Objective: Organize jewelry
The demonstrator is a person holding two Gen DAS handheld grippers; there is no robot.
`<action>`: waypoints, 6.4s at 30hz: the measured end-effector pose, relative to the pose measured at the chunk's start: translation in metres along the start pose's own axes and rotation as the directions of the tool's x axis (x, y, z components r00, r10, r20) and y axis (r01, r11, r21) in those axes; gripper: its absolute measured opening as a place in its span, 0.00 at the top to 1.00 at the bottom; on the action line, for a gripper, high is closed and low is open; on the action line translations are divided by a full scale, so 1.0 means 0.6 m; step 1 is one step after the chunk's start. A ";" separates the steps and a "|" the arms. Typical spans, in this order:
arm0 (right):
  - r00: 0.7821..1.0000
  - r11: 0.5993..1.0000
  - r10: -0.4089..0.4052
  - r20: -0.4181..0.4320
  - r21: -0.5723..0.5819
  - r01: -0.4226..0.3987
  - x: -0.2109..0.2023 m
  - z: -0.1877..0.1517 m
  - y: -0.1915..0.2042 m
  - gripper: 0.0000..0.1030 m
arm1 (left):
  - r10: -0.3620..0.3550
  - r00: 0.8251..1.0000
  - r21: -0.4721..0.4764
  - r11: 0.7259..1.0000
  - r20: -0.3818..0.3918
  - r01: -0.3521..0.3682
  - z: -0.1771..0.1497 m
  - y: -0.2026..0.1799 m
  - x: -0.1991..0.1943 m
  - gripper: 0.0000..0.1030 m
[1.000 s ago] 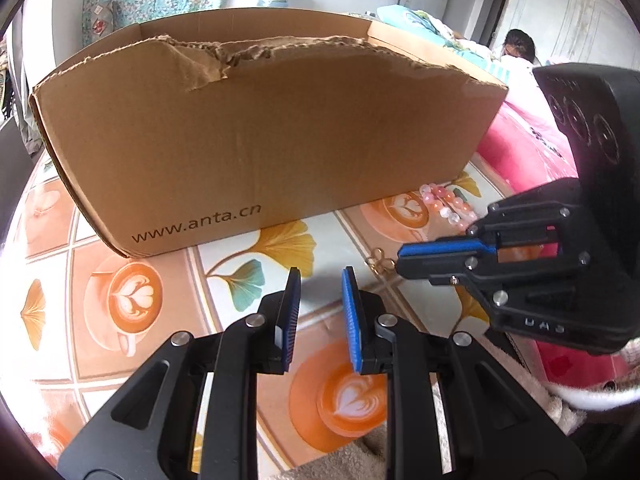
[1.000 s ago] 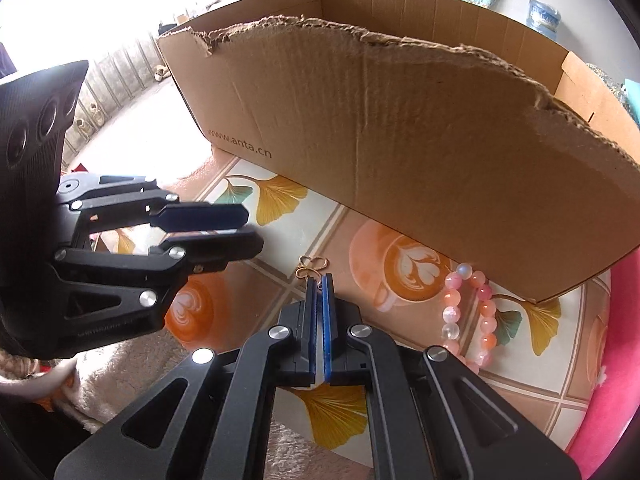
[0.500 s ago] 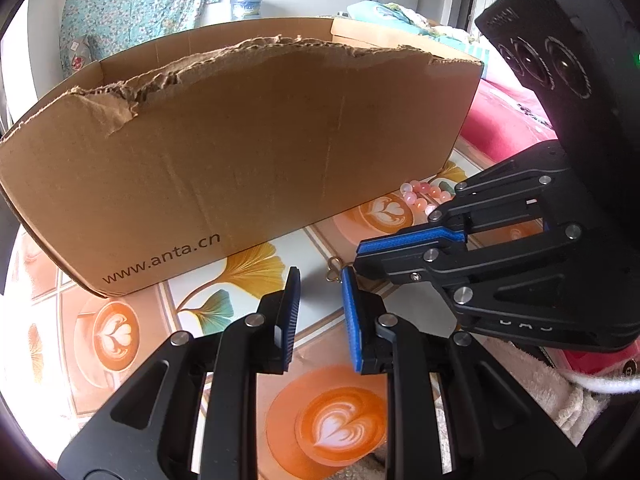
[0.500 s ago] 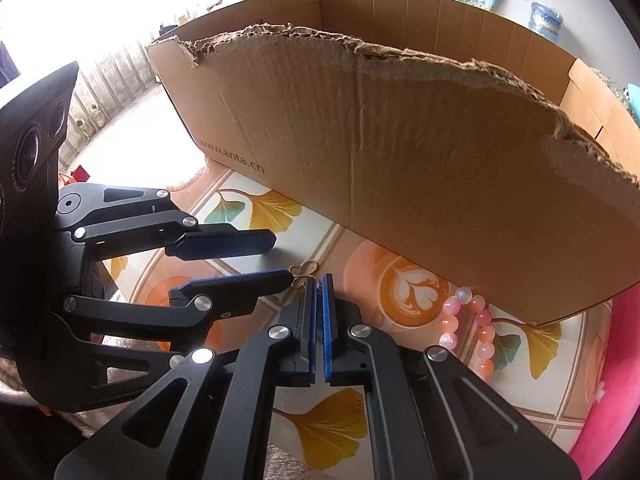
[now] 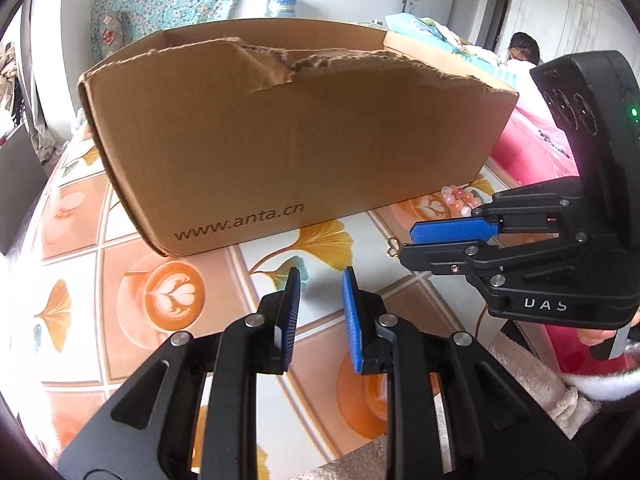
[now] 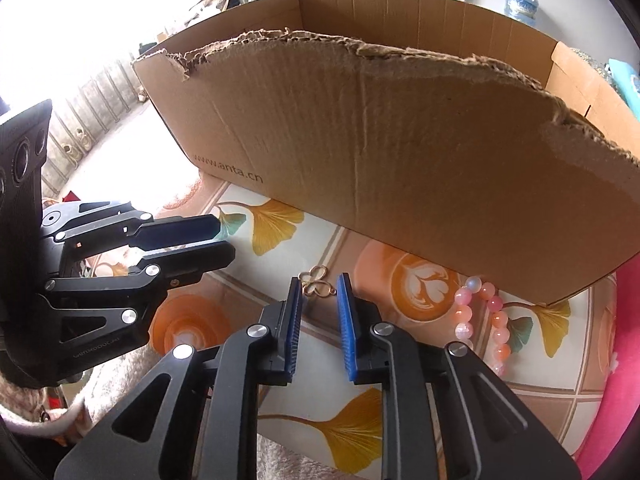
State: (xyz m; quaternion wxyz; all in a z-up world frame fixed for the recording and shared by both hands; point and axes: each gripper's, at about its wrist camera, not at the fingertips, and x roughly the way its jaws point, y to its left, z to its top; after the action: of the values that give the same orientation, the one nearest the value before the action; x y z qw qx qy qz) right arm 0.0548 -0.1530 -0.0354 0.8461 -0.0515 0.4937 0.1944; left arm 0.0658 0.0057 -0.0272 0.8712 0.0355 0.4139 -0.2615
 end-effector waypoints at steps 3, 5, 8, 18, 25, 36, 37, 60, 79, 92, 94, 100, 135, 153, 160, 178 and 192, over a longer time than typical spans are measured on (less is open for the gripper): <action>0.999 0.999 -0.045 0.017 -0.011 0.045 0.001 0.007 0.015 0.79 | 0.004 1.000 -0.012 1.000 0.000 -0.004 0.002 0.007 0.005 0.81; 0.998 0.999 -0.052 0.020 -0.013 0.052 0.003 0.010 0.022 0.78 | 0.001 1.000 -0.016 1.000 0.003 -0.001 0.004 0.010 0.006 0.81; 0.999 0.999 -0.052 0.012 -0.016 0.052 0.008 0.014 0.027 0.78 | -0.007 1.000 -0.019 1.000 0.008 0.007 0.005 0.014 0.006 0.81; 0.999 0.999 -0.009 -0.036 -0.045 0.007 0.024 0.036 0.017 0.87 | -0.018 1.000 -0.025 0.999 0.017 0.019 0.000 0.019 -0.002 0.81; 0.998 0.999 0.053 -0.042 0.004 -0.053 0.023 0.035 -0.006 0.99 | -0.010 1.000 -0.022 1.000 0.017 0.010 0.001 0.016 -0.006 0.81; 0.994 0.993 0.098 -0.039 0.074 -0.095 0.003 0.025 -0.042 0.95 | -0.006 1.000 -0.009 1.000 0.005 0.006 0.004 0.004 -0.001 0.81; 0.994 0.992 0.103 -0.042 0.075 -0.100 0.004 0.025 -0.042 0.94 | -0.006 1.000 -0.010 1.000 0.005 0.006 0.005 0.002 0.001 0.81; 0.989 0.994 0.044 -0.141 -0.093 -0.057 0.045 0.058 -0.006 0.98 | -0.004 1.000 -0.007 1.000 0.005 0.004 -0.005 0.007 -0.008 0.81; 0.997 0.990 0.082 0.014 0.116 -0.083 -0.047 0.002 -0.112 1.00 | -0.077 0.996 0.091 0.993 -0.033 0.080 0.024 -0.070 0.027 0.60; 0.986 0.971 0.144 0.084 0.179 -0.157 -0.054 -0.028 -0.146 1.00 | 0.091 0.992 0.165 0.984 -0.091 -0.075 0.035 -0.119 0.059 0.82; 0.984 0.968 0.153 0.096 0.185 -0.168 -0.058 -0.031 -0.153 1.00 | 0.102 0.989 0.179 0.980 -0.103 -0.083 0.036 -0.123 0.061 0.82; 0.979 0.960 0.167 0.119 0.205 -0.189 -0.070 -0.040 -0.175 1.00 | 0.107 0.987 0.189 0.978 -0.119 -0.084 0.035 -0.117 0.057 0.82; 0.982 0.965 0.150 0.110 0.198 -0.170 -0.075 -0.037 -0.164 0.97 | 0.038 0.991 0.201 0.979 -0.130 -0.011 0.041 -0.153 0.055 1.00; 0.979 0.958 0.155 0.136 0.222 -0.183 -0.077 -0.050 -0.186 0.97 | -0.002 0.995 0.300 0.953 -0.098 0.031 0.044 -0.184 0.065 0.80; 0.978 0.954 0.155 0.143 0.234 -0.185 -0.079 -0.054 -0.194 0.97 | -0.017 0.993 0.309 0.950 -0.119 0.053 0.058 -0.179 0.079 0.80; 0.979 0.956 0.144 0.144 0.233 -0.175 -0.080 -0.051 -0.191 0.97 | -0.035 0.993 0.315 0.946 -0.113 0.070 0.057 -0.179 0.083 1.00; 0.982 0.962 0.132 0.135 0.222 -0.160 -0.079 -0.046 -0.178 0.97 | -0.018 0.994 0.260 0.964 -0.104 0.045 0.052 -0.150 0.077 1.00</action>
State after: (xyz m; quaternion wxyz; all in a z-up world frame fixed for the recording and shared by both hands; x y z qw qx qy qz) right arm 0.0523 -0.2722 -0.0198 0.8574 0.0956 0.4643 0.2002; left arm 0.0678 -0.1003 -0.0270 0.8327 0.1570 0.4196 -0.3256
